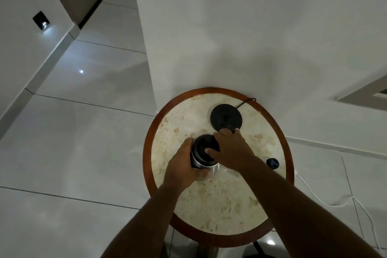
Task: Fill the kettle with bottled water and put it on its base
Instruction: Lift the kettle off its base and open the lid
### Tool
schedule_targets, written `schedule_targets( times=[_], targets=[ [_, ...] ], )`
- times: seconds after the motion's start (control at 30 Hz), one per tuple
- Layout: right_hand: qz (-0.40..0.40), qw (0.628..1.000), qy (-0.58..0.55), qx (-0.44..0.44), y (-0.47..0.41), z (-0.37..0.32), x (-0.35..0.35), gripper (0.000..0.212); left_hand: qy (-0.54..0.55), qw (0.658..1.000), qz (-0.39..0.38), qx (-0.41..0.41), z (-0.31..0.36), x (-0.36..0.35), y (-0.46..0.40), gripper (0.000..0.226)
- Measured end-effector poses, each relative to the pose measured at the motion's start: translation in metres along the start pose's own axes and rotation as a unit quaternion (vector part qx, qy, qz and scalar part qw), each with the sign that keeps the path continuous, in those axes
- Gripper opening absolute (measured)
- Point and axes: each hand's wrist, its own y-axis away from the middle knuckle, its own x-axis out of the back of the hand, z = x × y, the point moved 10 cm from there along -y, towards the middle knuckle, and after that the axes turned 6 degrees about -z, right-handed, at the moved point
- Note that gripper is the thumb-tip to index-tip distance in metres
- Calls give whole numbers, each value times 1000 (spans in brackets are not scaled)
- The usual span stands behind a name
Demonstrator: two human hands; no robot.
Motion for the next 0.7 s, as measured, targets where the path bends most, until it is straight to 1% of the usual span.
schedule_targets(
  times=[0.1, 0.17, 0.23, 0.3, 0.37, 0.43, 0.5, 0.53, 0.57, 0.6, 0.67, 0.7],
  targets=[
    [-66, 994, -85, 15, -2, 5, 12, 38, 11, 1000, -9, -3, 0, -1, -2, 94],
    [-122, 979, -161, 28, -4, 11, 17, 35, 7, 1000, -15, -8, 3, 0, -4, 97],
    [-156, 958, -239, 32, -5, 19, 25, 38, -7, 999, -18, -26, 7, 1, -6, 99],
    [-170, 942, -289, 25, -4, 29, 32, 39, -10, 999, -21, -40, 11, 1, -6, 99],
    [-168, 923, -346, 18, -2, 41, 36, 33, -12, 999, -19, -40, 12, 3, -5, 100],
    [-165, 896, -412, 8, 3, 51, 36, 30, -15, 999, -13, -41, 15, 3, -3, 100],
    [-157, 881, -447, -4, 8, 60, 31, 27, -18, 999, -9, -36, 14, 3, 1, 99],
    [-146, 881, -450, -7, 9, 63, 29, 26, -15, 1000, -4, -20, 11, 3, 4, 100],
    [-128, 885, -449, -11, 11, 67, 28, 24, -2, 1000, 6, 14, 5, 3, 8, 105],
    [-101, 889, -447, -16, 13, 72, 30, 24, 19, 998, 18, 63, -6, 2, 14, 115],
    [-33, 902, -430, -27, 18, 87, 37, 33, 75, 983, 35, 166, -32, -9, 31, 132],
    [2, 917, -397, -36, 23, 97, 41, 39, 105, 970, 39, 214, -45, -18, 40, 137]
  ],
)
